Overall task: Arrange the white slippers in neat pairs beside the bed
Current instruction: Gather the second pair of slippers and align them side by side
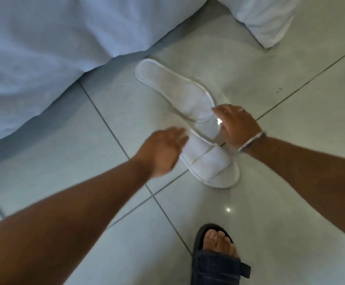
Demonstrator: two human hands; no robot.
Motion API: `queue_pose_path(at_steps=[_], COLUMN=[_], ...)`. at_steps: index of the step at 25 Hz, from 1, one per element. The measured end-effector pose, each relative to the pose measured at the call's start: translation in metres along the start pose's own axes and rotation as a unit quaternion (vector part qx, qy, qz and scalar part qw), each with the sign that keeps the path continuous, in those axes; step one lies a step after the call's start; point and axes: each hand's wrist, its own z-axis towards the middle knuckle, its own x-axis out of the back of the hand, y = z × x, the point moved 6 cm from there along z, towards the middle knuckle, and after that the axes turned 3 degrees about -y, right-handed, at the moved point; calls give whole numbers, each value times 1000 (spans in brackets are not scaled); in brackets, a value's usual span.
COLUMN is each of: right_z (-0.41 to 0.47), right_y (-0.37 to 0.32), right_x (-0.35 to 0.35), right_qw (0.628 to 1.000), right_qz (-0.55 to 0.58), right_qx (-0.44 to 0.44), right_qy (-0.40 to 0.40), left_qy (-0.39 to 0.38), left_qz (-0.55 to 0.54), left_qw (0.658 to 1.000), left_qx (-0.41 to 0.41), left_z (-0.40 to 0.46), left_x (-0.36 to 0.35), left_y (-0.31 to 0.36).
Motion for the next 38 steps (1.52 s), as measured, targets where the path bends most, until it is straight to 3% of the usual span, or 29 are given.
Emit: queue_pose_path(at_steps=[2,4,9,13,16,19,29,38], right_z=[33,55,34,-11,-9,7,-25,-1], right_y=[10,2,7,13,28,37,58,26], right_x=[-9,-22,-22,-25,-20,-31,-41,-54], right_qw=[996,987,990,979,992,998,986,988], right_qz=[-27,-55,-98,-154,-106,-26,-101,-99], right_qx=[26,62,61,118,62,-13,32,28], right_qy=[-76,-135,-82,-61,-16,-53,-131,-118], left_qy=[-71,-74,-82,-48,-34,-53,-67,-65], left_qz=[35,50,97,13,-61,-51,-25,-30], left_qw=[997,996,983,980,970,961,970,981], left_qx=[-13,8,130,193,234,267,232,182], left_z=[-13,-22,-32,-15,5,21,6,15], left_x=[-27,-36,-15,-4,-15,-33,-42,-49], left_y=[6,-16,-75,-61,-31,-19,-31,-16])
